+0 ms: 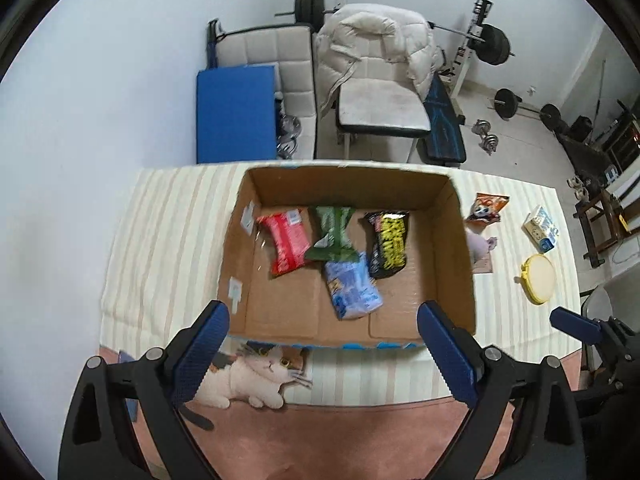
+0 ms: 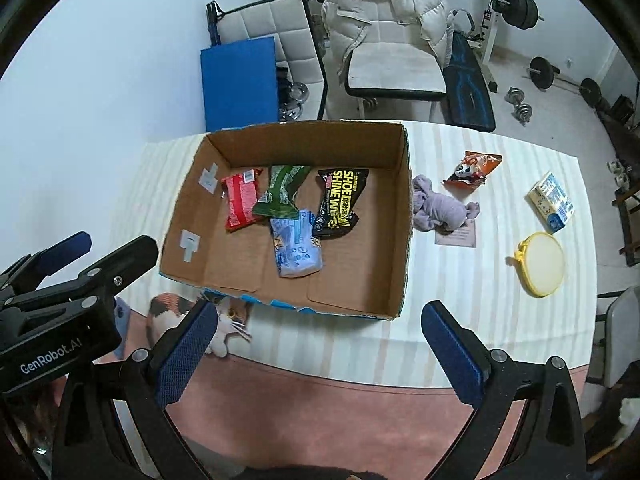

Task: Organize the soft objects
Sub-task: 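Lift both tools out of the box, then grasp the orange snack bag with the left tool while the right tool grasps the yellow sponge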

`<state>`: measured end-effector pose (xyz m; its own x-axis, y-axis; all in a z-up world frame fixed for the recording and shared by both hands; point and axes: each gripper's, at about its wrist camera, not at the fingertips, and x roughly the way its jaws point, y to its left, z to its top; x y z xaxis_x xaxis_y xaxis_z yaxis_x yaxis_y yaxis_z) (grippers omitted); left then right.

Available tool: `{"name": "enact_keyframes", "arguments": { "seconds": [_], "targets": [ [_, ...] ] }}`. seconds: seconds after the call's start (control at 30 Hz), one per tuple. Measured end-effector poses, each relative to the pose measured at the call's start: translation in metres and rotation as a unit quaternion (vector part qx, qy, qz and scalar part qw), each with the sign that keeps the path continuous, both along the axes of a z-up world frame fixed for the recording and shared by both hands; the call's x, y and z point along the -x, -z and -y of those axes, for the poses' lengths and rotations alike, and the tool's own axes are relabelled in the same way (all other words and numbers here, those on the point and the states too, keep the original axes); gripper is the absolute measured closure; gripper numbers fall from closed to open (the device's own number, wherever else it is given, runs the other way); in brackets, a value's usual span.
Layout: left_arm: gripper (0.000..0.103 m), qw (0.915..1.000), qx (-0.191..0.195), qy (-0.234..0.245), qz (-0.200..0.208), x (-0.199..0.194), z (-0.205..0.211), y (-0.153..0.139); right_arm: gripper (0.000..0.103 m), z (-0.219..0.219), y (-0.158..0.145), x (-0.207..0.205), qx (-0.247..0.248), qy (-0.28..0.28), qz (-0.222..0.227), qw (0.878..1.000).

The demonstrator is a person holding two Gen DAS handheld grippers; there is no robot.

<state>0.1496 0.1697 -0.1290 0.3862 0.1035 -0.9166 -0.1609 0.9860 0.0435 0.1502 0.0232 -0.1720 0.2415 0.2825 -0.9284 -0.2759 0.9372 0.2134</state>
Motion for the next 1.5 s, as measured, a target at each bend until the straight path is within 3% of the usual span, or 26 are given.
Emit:
{"name": "enact_keyframes", "arguments": {
  "seconds": [0.1, 0.27, 0.4, 0.63, 0.83, 1.07, 1.2, 1.33, 1.4, 1.47, 1.5],
  "targets": [
    [0.006, 0.9997, -0.006, 0.023, 0.003, -0.017, 0.023, -0.003, 0.0, 0.018, -0.001, -0.004, -0.013, 0.011, -0.007, 1.0],
    [0.006, 0.9968, -0.008, 0.08, -0.001, -0.06, 0.077, 0.004, 0.0, 0.083, 0.005, -0.025, -0.015, 0.074, -0.016, 0.997],
    [0.007, 0.9898, 0.022, 0.131, -0.052, -0.116, 0.128, 0.033, 0.0, 0.151, 0.021, -0.048, 0.003, 0.136, -0.031, 0.99],
    [0.009, 0.977, 0.019, 0.185, -0.104, -0.21, 0.218, 0.085, 0.0, 0.275, 0.078, -0.108, 0.032, 0.226, -0.081, 0.97],
    [0.012, 0.9645, -0.028, 0.214, -0.152, -0.261, 0.269, 0.145, 0.0, 0.342, 0.147, -0.155, 0.045, 0.263, -0.154, 0.951],
    [0.021, 0.9449, -0.071, 0.224, -0.228, -0.29, 0.293, 0.233, 0.0, 0.348, 0.229, -0.179, 0.012, 0.281, -0.216, 0.935],
    [0.023, 0.938, -0.074, 0.223, -0.255, -0.295, 0.297, 0.263, 0.0, 0.332, 0.264, -0.187, 0.039, 0.262, -0.236, 0.935],
    [0.024, 0.9363, -0.066, 0.218, -0.267, -0.297, 0.299, 0.276, 0.0, 0.319, 0.294, -0.185, 0.091, 0.253, -0.253, 0.929],
    [0.042, 0.9351, -0.062, 0.218, -0.272, -0.298, 0.3, 0.279, 0.001, 0.317, 0.294, -0.182, 0.098, 0.256, -0.239, 0.931],
    [0.057, 0.9328, -0.062, 0.218, -0.28, -0.297, 0.3, 0.284, 0.01, 0.313, 0.29, -0.177, 0.109, 0.257, -0.223, 0.934],
    [0.06, 0.9327, -0.06, 0.217, -0.282, -0.296, 0.299, 0.286, 0.012, 0.313, 0.288, -0.175, 0.111, 0.257, -0.218, 0.935]
  ]
}}
